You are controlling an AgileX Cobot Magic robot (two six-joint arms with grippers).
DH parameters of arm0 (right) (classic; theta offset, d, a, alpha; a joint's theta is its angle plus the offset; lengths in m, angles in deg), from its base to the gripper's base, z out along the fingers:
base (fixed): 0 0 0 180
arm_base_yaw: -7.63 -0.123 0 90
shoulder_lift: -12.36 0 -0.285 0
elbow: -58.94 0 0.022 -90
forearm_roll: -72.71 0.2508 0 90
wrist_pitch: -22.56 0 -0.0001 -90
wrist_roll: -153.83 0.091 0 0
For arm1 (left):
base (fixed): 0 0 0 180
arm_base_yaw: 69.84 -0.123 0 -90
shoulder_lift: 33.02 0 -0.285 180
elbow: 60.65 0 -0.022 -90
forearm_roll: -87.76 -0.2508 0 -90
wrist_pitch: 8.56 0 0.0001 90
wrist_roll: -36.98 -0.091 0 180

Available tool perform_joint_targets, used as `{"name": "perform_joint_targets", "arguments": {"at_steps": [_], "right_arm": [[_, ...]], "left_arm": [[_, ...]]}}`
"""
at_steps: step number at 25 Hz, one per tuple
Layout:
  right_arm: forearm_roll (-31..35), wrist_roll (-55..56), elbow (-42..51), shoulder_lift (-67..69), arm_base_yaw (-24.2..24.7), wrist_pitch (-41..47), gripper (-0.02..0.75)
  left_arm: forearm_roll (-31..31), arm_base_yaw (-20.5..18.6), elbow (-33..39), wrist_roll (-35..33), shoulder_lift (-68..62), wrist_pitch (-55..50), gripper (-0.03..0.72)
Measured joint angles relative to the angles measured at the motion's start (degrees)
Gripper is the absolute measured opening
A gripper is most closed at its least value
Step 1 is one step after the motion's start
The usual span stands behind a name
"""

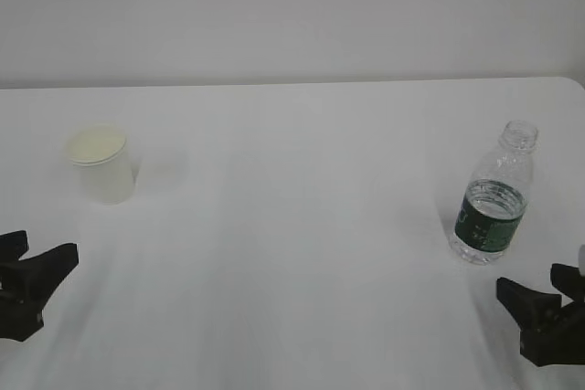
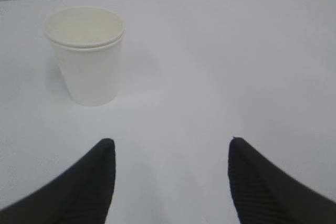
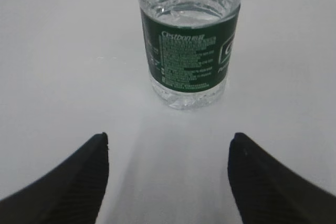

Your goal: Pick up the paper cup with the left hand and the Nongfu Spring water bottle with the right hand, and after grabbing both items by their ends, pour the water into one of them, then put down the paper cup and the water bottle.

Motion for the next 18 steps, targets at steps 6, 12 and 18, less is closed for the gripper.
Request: {"name": "perform_joint_targets", "arguments": {"at_steps": [6,12,18], "right_arm": [[-1.67,-0.10,-0.89,0.00,0.00,-0.18,0.532],[-1.80,-0.10,-0.89,0.00,0.00,-0.18,0.542],[-1.80,-0.10,-1.33,0.00,0.00,-0.18,0.588]], "left_arm": [[0.15,0.00,-0.10,-0.39,-5.28,2.29,0.484],[2.90,0.00,-0.24,-1.14,-11.42,2.65,0.489],[2.80,0.00,-2.10,-4.41,-14.12,2.65,0.592]]}}
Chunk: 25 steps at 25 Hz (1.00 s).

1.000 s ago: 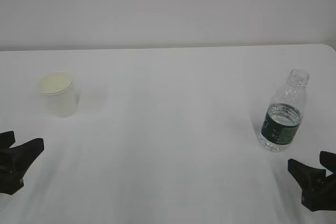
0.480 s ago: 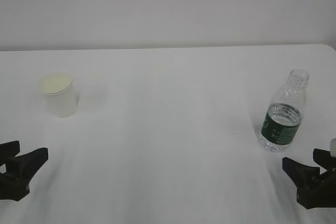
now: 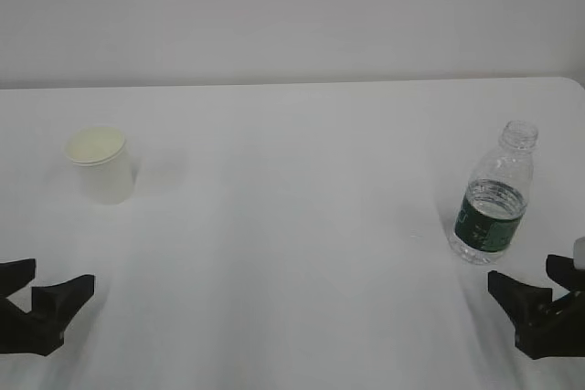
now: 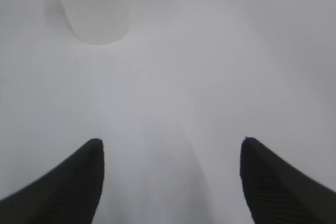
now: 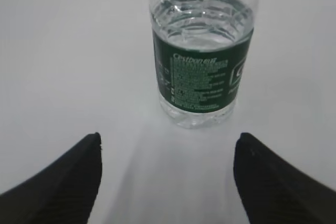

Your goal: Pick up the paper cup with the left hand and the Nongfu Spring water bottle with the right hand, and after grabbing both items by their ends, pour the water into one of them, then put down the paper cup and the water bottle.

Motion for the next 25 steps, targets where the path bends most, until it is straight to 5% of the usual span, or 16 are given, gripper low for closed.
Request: {"name": "perform_joint_targets", "arguments": {"at_steps": [25], "right_arm": [[1.04,0.00,-2.97,0.00,0.00,-0.10,0.598]], "left_arm": [[1.35,0.00,-4.92,-3.13,-1.08,0.39,0.610]]}}
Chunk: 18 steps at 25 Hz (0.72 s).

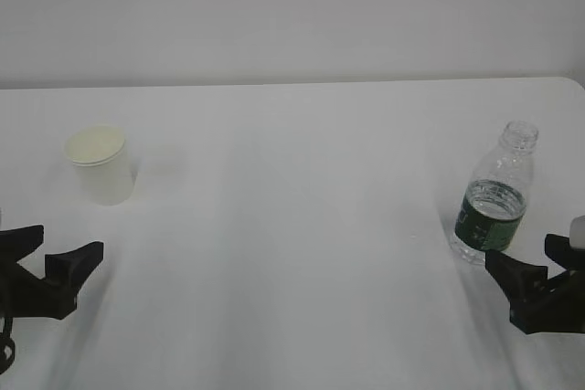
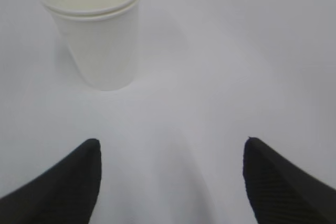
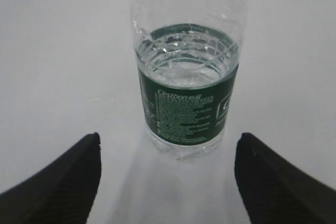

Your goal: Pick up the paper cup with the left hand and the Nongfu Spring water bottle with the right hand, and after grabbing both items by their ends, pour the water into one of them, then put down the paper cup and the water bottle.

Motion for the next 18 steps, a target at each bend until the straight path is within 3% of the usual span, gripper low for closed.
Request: {"name": "perform_joint_targets", "arguments": {"at_steps": [18], "right_arm": [[1.39,0.60,-5.71,6.00,0.00,0.00,0.598]], "left_arm": [[2.14,0.00,-1.33,0.00,-2.41,0.13,0.593]]}}
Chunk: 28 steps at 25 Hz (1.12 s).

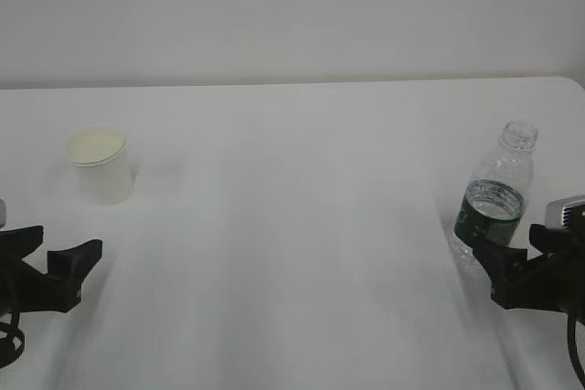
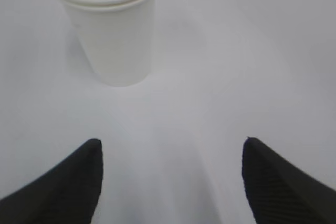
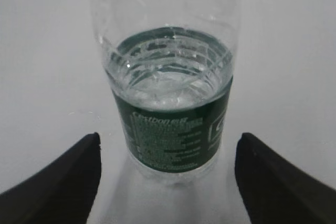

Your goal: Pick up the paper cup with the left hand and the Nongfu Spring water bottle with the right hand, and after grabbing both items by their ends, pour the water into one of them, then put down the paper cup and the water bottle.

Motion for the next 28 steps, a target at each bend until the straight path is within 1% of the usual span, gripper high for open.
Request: {"name": "perform_joint_targets", "arguments": {"at_steps": [7,17,28], "right_arm": [[-1.30,1.06,-2.56,2.52,0.00,0.00,0.598],[-1.37,1.06,-4.98,2.95,0.00,0.00,0.598],[-2.79,1.58,-9.47,7.46,0.00,0.00,0.596]], "left_arm": [[0.13,0.00,-2.54,0.00,-0.13,0.00,0.593],[0.13,0.00,-2.54,-0.03,-0.13,0.00,0.592],[0.22,0.00,-2.54,-0.03,-0.13,0.00,0.592]]}}
